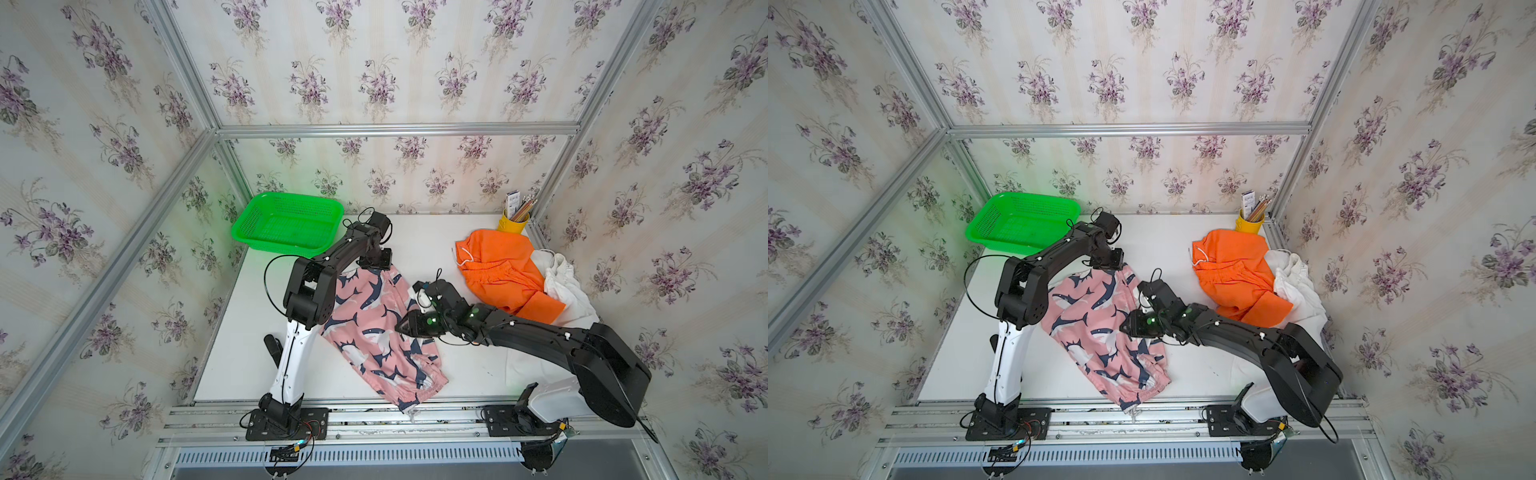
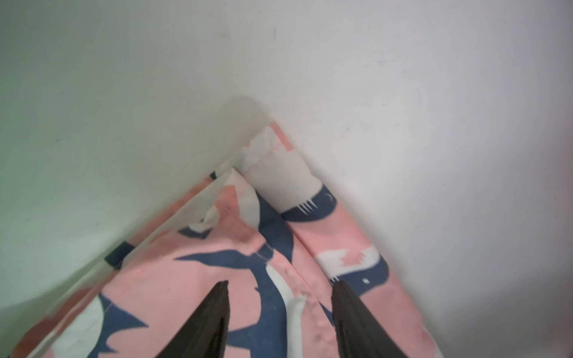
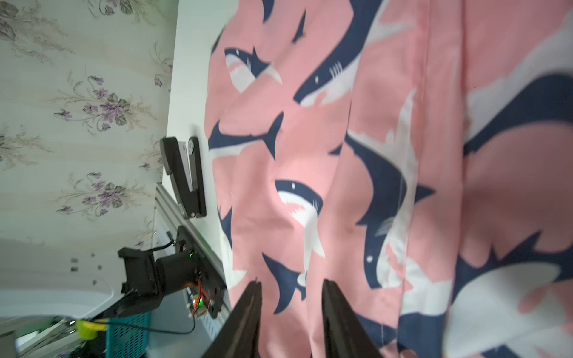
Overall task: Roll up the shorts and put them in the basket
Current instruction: Adjust the shorts at the center of the board.
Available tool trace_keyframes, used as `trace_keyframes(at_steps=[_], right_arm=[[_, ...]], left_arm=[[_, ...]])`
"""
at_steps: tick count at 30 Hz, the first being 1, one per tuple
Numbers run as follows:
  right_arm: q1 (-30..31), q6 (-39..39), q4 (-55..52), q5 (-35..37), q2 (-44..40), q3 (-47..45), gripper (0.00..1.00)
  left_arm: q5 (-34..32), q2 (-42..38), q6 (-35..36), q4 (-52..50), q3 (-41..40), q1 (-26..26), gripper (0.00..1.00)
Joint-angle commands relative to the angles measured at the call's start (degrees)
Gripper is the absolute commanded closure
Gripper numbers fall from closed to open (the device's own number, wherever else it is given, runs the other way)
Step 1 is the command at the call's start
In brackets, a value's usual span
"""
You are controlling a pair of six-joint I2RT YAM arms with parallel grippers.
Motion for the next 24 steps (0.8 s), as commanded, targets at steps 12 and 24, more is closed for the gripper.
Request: trace_keyframes(at_steps=[12, 24], right_arm=[[-6.79, -14.04, -2.10, -9.47, 41.90, 40.48, 0.68], [-18.20, -10.81, -6.64, 7.78, 48.08, 41.96, 0.69]], left_arm=[[-7.47, -39.71, -6.07, -4.38, -29.19, -2.30, 0.40], [-8.74, -43.79, -13.23, -5.43, -34.41, -16.81, 0.40]])
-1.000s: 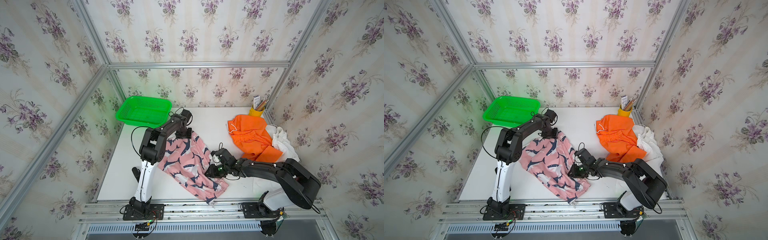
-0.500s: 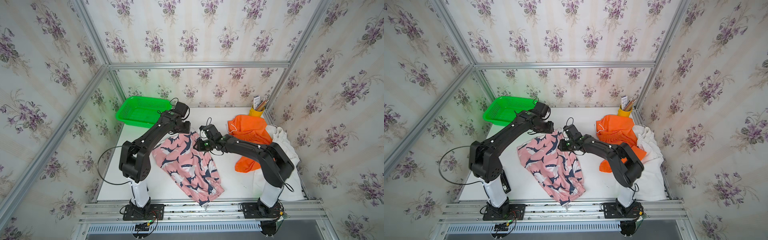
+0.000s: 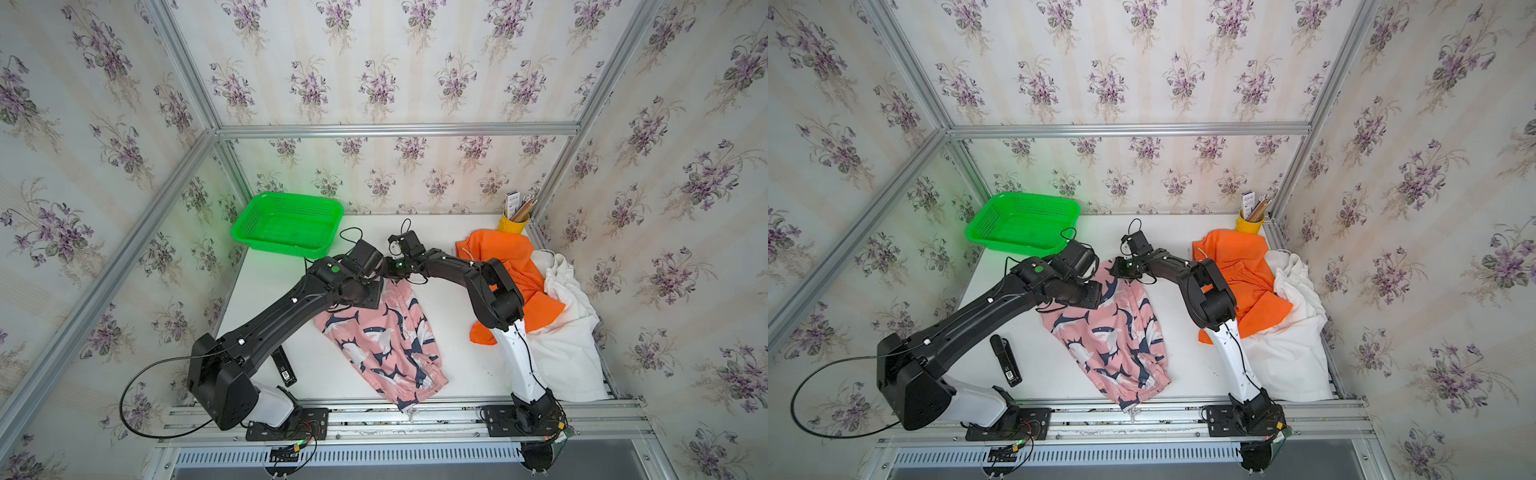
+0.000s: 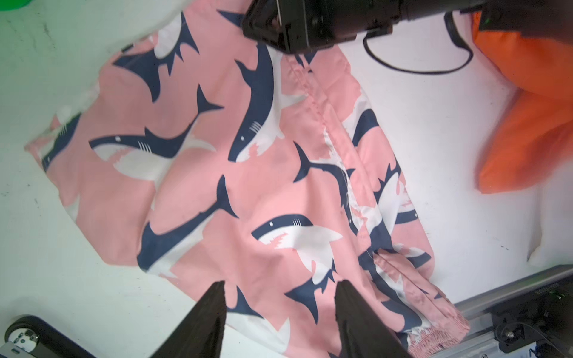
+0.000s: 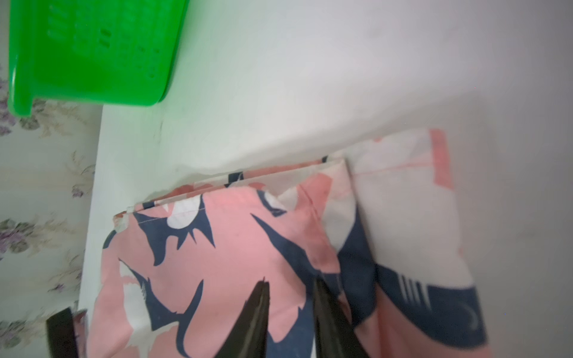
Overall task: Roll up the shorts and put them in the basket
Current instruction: Adjust the shorts at the center of the board.
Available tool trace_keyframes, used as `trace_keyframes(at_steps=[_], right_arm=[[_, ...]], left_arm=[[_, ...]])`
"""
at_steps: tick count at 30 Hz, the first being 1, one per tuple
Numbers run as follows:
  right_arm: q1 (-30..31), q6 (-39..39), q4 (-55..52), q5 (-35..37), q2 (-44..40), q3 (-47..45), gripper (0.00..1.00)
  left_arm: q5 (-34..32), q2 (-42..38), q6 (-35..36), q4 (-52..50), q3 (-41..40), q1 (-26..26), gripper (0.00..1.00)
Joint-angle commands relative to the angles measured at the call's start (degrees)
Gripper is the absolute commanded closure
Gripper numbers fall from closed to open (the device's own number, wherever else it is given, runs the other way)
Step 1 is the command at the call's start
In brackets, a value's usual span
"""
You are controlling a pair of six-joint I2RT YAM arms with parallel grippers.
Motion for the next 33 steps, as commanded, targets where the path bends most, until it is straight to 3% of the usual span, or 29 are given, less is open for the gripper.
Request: trace_keyframes(at_steps=[1, 7, 11, 13, 17, 21, 29, 31, 33], right_arm=[[-4.29, 1.48, -6.12, 11.73, -1.16, -3.55, 0.69], [-9.97, 4.04, -3.49, 12.97, -5.99, -10.08, 0.69], [-10.46, 3.59, -2.70, 9.52, -10.94, -11.37, 0.68], [-10.46, 2.93, -3.41, 9.65, -14.54, -12.13, 0.67], [-12.30, 1.66, -4.85, 9.76, -20.30, -13.70, 0.65], [-14.41, 0.21, -6.72, 9.55, -21.70, -13.26, 0.64], [-15.64, -0.92, -7.89, 7.33, -19.67, -11.73, 0.60], [-15.64, -1.36, -8.38, 7.23, -18.29, -10.68, 0.59], [-15.64, -2.28, -9.44, 7.39, -16.64, -9.10, 0.59]], left_arm=[[-0.54, 1.29, -2.90, 0.26, 0.70, -3.15, 0.40], [-0.98, 5.87, -4.24, 0.13, 3.91, -9.96, 0.41], [0.14, 10.30, -5.25, -0.25, 6.30, -14.93, 0.44], [0.34, 12.58, -6.47, -1.45, 7.65, -17.53, 0.49], [1.48, 16.82, -8.83, -1.58, 9.73, -22.95, 0.51], [2.50, 21.50, -10.47, -2.57, 12.57, -27.11, 0.40], [3.04, 29.62, -10.32, -3.87, 14.45, -30.73, 0.34], [2.58, 30.97, -10.30, -4.15, 14.37, -30.79, 0.43], [1.94, 31.17, -10.50, -4.38, 13.44, -30.79, 0.63]])
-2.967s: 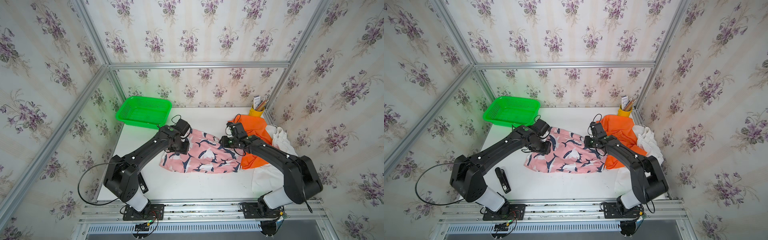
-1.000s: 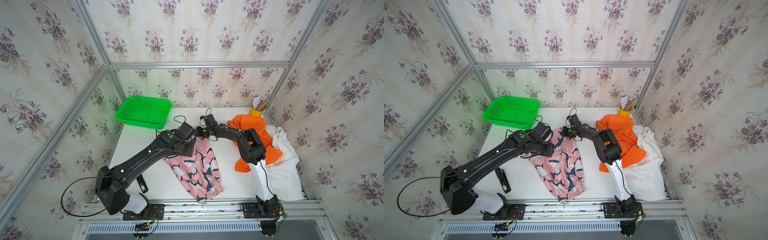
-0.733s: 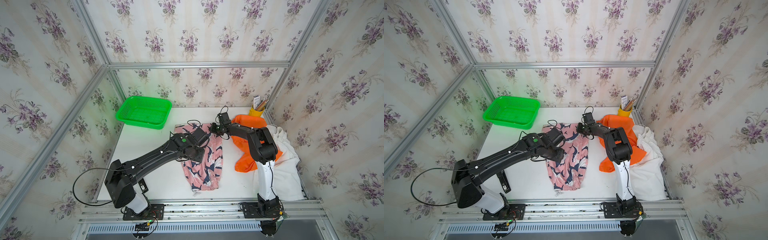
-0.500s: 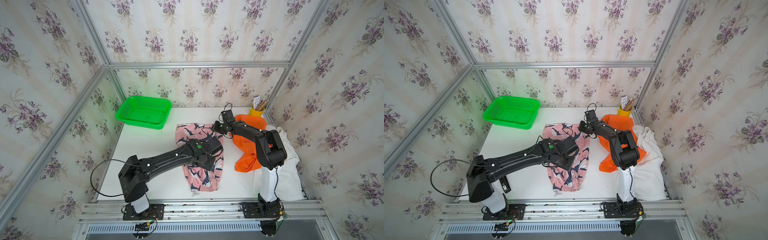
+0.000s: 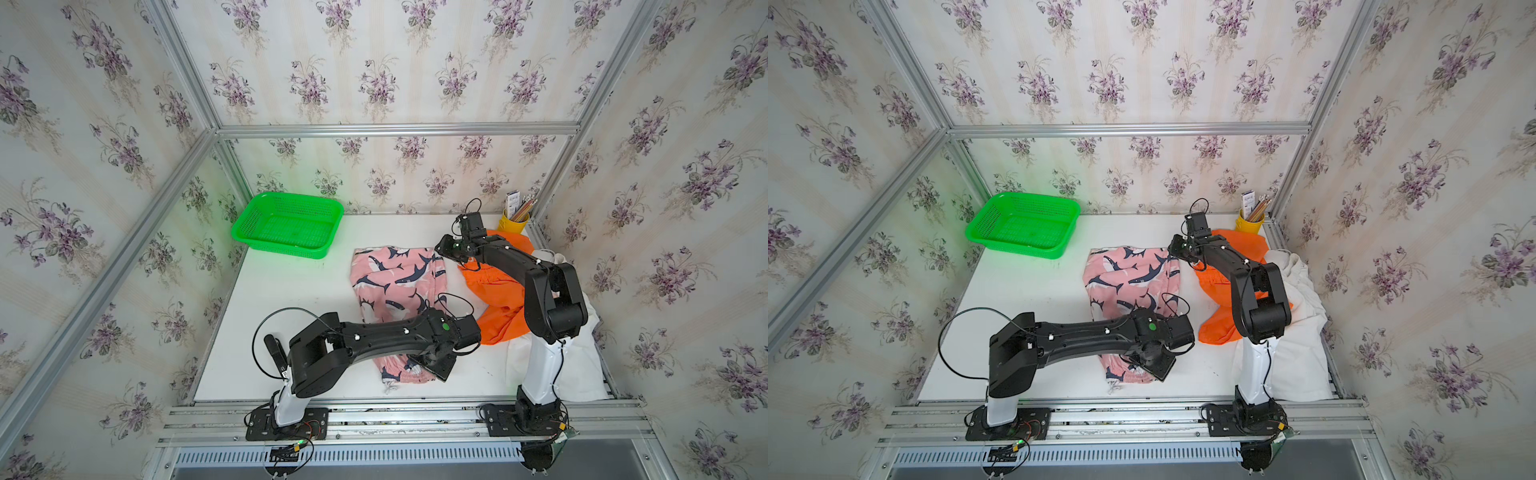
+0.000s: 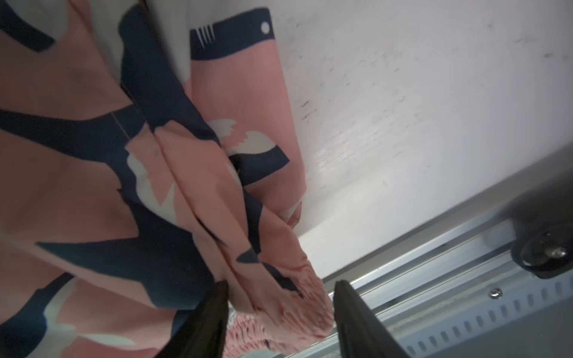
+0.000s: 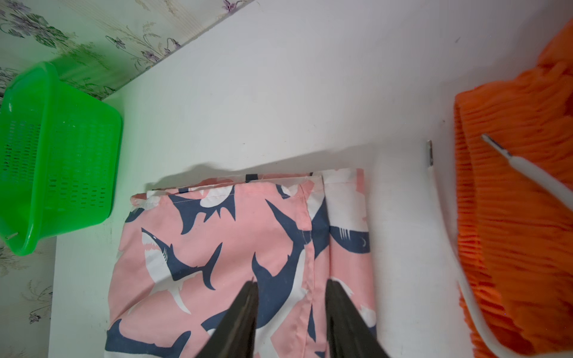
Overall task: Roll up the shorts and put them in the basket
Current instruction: Adjust the shorts at the center of the board.
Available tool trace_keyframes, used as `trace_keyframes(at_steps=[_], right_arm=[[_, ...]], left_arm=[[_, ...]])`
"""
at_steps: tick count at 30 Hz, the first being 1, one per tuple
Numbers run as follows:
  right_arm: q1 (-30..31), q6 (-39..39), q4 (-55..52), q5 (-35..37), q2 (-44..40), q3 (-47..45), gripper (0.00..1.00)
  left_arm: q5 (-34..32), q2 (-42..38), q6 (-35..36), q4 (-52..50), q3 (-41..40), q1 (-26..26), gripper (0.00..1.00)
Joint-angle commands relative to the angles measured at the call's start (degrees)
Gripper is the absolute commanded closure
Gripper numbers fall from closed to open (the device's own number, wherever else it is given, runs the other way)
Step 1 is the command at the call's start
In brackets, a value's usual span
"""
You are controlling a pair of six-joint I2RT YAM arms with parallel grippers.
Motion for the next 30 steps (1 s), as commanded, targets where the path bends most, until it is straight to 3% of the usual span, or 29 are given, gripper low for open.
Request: trace_keyframes(at_steps=[1, 4, 7, 12, 26, 28, 30], right_arm=[[0.03, -2.06, -2.11, -0.36, 2.28, 2.22, 0.58], [0.03, -2.96, -1.99, -0.67, 4.79, 3.99, 0.58], [0.03, -3.78, -2.45, -2.26, 7.88, 6.86, 0.57], [0.04, -2.48, -1.14, -5.88, 11.35, 8.92, 0.56], [0.12, -1.89, -2.28, 0.24, 16.78, 12.62, 0.54], [0.12, -2.00, -2.34, 0.80, 16.96, 13.36, 0.61], [0.12, -1.59, -1.83, 0.53, 16.25, 13.59, 0.76]], left_arm=[[-1.60, -0.28, -0.92, -1.41, -1.36, 0.08, 0.70], [-3.17, -4.37, -2.58, 1.25, -5.79, 0.08, 0.86], [-4.24, -8.91, -3.69, 4.90, -10.17, 0.21, 0.93], [-5.66, -13.01, -4.60, 6.40, -12.63, 0.77, 0.95], [-5.00, -14.60, -4.93, 5.96, -12.35, 1.35, 0.96], [-5.05, -15.22, -5.29, 6.13, -12.89, 1.39, 0.96], [-5.30, -16.01, -5.50, 6.33, -13.46, 1.42, 0.96]])
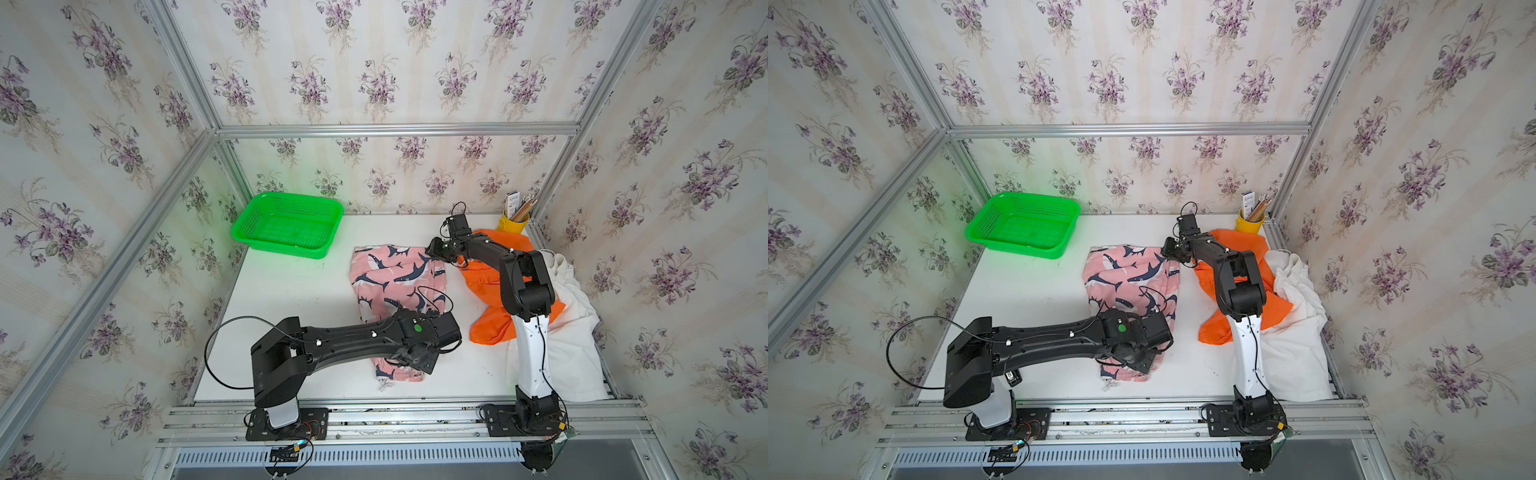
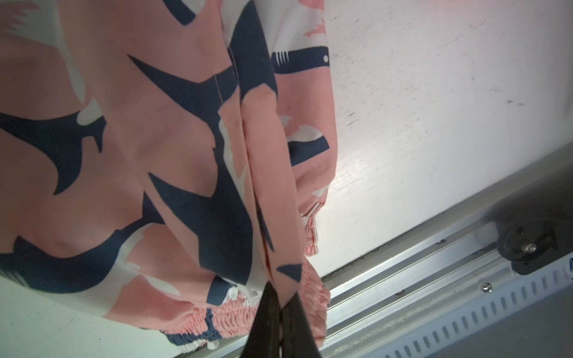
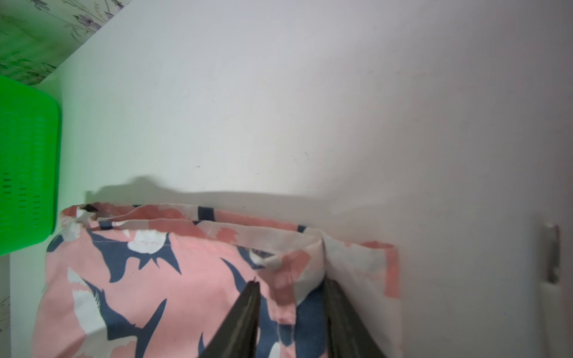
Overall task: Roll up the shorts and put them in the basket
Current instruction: Adjust the shorts at the center of the board.
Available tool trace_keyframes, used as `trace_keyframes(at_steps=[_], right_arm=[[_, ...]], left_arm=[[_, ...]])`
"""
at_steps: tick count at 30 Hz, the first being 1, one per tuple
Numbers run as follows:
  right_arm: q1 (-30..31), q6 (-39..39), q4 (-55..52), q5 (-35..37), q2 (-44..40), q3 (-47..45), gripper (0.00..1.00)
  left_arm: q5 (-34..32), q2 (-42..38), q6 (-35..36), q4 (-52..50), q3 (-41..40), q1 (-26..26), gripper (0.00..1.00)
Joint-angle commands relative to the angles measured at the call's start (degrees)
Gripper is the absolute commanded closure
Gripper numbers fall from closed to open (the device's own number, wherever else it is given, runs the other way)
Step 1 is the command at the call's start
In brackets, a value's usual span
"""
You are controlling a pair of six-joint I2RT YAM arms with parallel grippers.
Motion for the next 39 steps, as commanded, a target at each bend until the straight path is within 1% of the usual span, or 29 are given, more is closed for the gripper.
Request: trace_keyframes(at_steps=[1, 2, 3, 8, 9, 12, 15, 19, 23, 25, 27, 29, 32, 33, 34, 36, 37, 39], right_arm=[[-0.06, 0.25, -0.49, 1.05, -0.71, 0.69, 0.86], [0.04, 0.61, -0.33, 1.07, -1.40, 1.06, 0.96], [0.10, 0.69, -0.53, 0.97, -2.02, 1.66, 1.00], [0.33, 0.37, -3.50, -0.51, -7.26, 5.13, 1.00], [0.30, 0.24, -4.73, 0.28, -8.42, 5.29, 1.00], [0.29, 0.05, -5.71, 2.81, -12.68, 1.14, 1.00], [-0.21, -0.21, -4.73, 5.43, -14.15, -3.93, 1.00], [-1.11, -0.13, -4.00, 11.05, -12.16, -6.91, 1.00], [-1.29, 0.64, -1.97, 17.66, -9.57, -8.97, 1.00], [-1.28, 1.11, -1.38, 21.64, -8.97, -9.54, 1.00], [-1.29, 1.18, -0.58, 24.58, -9.12, -9.89, 1.00], [-1.27, 0.65, -0.69, 25.62, -9.80, -9.43, 1.00], [-1.28, -0.81, -3.79, 26.09, -12.55, -7.95, 0.59], [-1.16, -1.40, -5.64, 26.14, -13.88, -7.84, 0.50], [-0.99, -1.94, -7.27, 26.14, -15.70, -8.30, 0.48], [-0.45, -3.22, -8.28, 23.12, -21.39, -12.72, 0.48], [-0.26, -3.49, -8.47, 20.91, -24.33, -15.04, 0.49], [0.57, -4.06, -9.32, 13.87, -31.04, -20.51, 0.53]], left_arm=[[-1.12, -1.28, -1.07, -0.03, -0.50, -0.05, 0.96], [-1.44, -1.75, -1.10, -0.46, -0.49, -0.01, 0.97], [-1.77, -2.25, -1.02, -0.82, -0.36, -0.07, 0.97], [-2.20, -6.02, -0.07, -1.82, 0.29, -0.22, 0.97], [-1.92, -6.64, 0.39, -1.28, 0.23, -0.29, 0.97], [1.08, -7.11, 2.61, 1.72, -0.48, -0.44, 0.97], [6.94, -5.04, 5.21, 6.22, -0.86, -0.69, 0.97], [12.57, -0.01, 7.59, 11.82, -0.33, -2.37, 0.96], [12.58, 5.76, 9.43, 9.35, 1.87, -2.51, 0.92], [12.35, 6.87, 9.24, 9.35, 1.66, -2.51, 0.85], [12.20, 6.43, 9.18, 9.99, 1.12, -2.47, 0.72], [10.56, 4.35, 9.46, 10.08, 0.58, -2.51, 0.59], [5.94, -0.58, 9.08, 8.22, 0.00, -1.58, 0.51], [4.44, -2.51, 8.66, 7.26, -0.43, -0.96, 0.50], [3.20, -4.09, 8.32, 6.26, -0.74, -0.37, 0.49], [0.31, -7.21, 6.98, 2.97, -1.89, 1.60, 0.49], [-0.46, -8.33, 6.43, 1.63, -2.49, 2.52, 0.48], [-1.32, -10.24, 5.55, -0.98, -4.01, 4.85, 0.48]])
